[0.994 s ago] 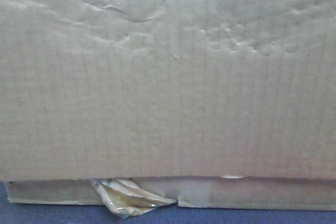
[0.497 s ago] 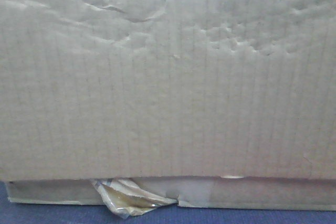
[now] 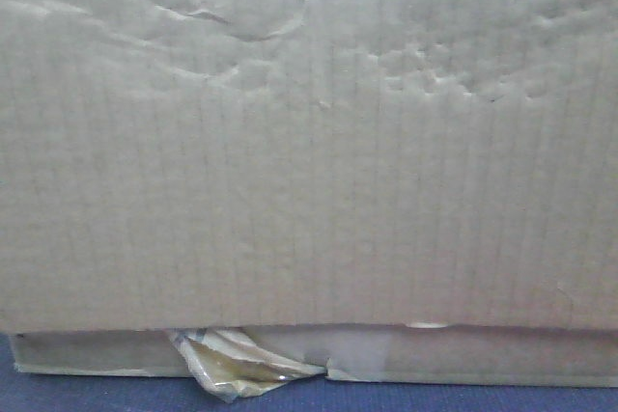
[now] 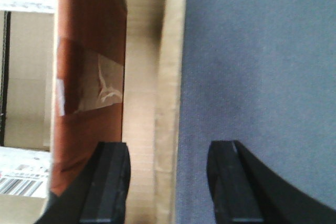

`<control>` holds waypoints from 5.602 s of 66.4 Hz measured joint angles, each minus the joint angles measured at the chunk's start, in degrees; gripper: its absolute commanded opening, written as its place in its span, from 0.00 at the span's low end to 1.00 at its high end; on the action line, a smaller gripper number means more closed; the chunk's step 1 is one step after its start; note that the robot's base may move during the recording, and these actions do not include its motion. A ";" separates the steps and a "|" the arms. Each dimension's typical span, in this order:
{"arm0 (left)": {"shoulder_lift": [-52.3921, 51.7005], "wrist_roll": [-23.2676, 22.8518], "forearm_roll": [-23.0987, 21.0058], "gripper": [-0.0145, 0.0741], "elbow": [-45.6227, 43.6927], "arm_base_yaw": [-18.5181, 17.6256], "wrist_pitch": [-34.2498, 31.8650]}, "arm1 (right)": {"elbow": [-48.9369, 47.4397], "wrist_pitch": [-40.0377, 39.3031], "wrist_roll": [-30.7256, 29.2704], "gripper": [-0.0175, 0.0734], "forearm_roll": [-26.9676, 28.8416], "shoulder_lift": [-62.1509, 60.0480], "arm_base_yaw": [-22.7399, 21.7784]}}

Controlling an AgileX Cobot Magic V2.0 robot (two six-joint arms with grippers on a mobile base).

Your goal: Stack two boxes on right shelf middle

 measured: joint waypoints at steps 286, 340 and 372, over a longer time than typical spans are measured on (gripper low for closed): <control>-2.80 -7.37 23.17 0.04 -18.52 0.27 -17.47 | -14.36 -28.72 15.55 0.03 -25.25 2.45 2.35; -2.80 -4.65 23.54 0.04 -18.52 0.27 -17.84 | -14.36 -31.31 16.67 0.03 -26.41 2.57 2.30; -2.80 -4.55 23.56 0.04 -18.52 0.49 -17.94 | -14.36 -32.32 16.67 0.03 -26.62 2.70 2.21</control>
